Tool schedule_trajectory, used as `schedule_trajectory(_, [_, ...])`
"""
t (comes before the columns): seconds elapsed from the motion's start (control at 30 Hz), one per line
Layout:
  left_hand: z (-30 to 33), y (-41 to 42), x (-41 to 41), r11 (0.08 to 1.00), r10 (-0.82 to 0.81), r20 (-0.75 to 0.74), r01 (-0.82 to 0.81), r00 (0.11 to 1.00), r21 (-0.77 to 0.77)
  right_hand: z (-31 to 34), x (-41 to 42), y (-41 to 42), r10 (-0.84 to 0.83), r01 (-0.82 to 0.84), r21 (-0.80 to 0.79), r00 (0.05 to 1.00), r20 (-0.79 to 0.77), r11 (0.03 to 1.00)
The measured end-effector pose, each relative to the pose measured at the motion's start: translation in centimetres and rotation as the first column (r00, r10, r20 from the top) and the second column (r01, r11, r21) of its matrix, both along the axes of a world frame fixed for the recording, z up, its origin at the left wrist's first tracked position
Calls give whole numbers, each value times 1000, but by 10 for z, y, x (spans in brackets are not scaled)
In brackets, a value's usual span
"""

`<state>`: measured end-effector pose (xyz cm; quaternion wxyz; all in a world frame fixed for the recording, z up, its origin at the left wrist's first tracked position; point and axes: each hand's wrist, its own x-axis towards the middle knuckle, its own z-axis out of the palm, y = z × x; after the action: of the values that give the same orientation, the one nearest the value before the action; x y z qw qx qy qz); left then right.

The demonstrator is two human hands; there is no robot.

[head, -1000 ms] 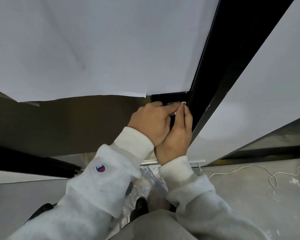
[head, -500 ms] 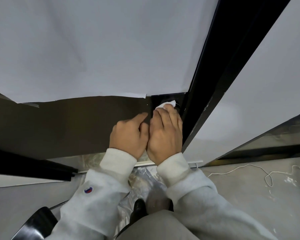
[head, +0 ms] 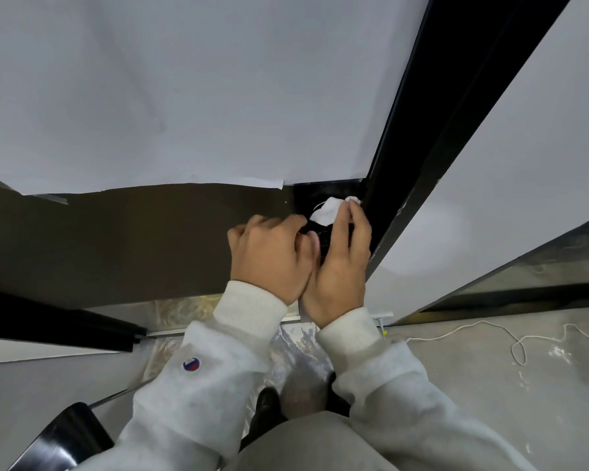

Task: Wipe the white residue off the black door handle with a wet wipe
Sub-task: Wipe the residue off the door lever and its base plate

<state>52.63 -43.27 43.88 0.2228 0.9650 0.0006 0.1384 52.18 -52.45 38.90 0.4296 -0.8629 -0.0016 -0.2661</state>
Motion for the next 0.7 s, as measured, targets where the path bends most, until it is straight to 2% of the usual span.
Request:
schedule_trajectory(0.1, [0, -7, 5, 1000, -5, -14, 5, 1000, 15, 4, 7, -4, -121, 112, 232, 992, 21, 966])
schedule_trajectory(0.17, [0, -8, 7, 999, -17, -37, 19, 999, 47, 11, 13, -7, -198, 194, 376, 980, -29, 906])
schedule_trajectory(0.27, [-3, -9, 6, 995, -29, -61, 35, 998, 93, 14, 16, -10, -249, 252, 396, 967, -59, 883])
schedule_trajectory(0.37, [-4, -10, 5, 995, -33, -61, 38, 998, 97, 17, 8, -14, -222, 225, 387, 974, -55, 894])
schedule_trajectory(0.43, [-4, -9, 3, 995, -44, -41, 48, 998, 86, 17, 1, -20, -220, 255, 430, 967, -130, 866])
schedule_trajectory(0.47, [-4, -9, 2, 995, -53, -36, 56, 998, 81, 17, -3, -25, -226, 307, 500, 950, -216, 810])
schedule_trajectory(0.5, [-4, -8, 1, 995, -59, -33, 62, 998, 78, 15, -5, -28, -215, 368, 615, 926, -310, 697])
schedule_trajectory(0.57, [-6, -7, 1, 995, -61, -31, 63, 998, 73, 17, -8, -31, -112, 441, 842, 897, -428, 310])
schedule_trajectory(0.6, [-6, -8, 1, 995, -56, -34, 58, 998, 80, 20, -8, -31, -65, 453, 881, 891, -449, 135])
schedule_trajectory(0.63, [-7, -9, 1, 994, -47, -35, 50, 998, 93, 22, -5, -30, -32, 455, 890, 890, -455, 24])
schedule_trajectory(0.7, [-7, -10, 0, 993, -31, -33, 35, 999, 115, 26, 6, -25, 26, 455, 885, 890, -455, -97])
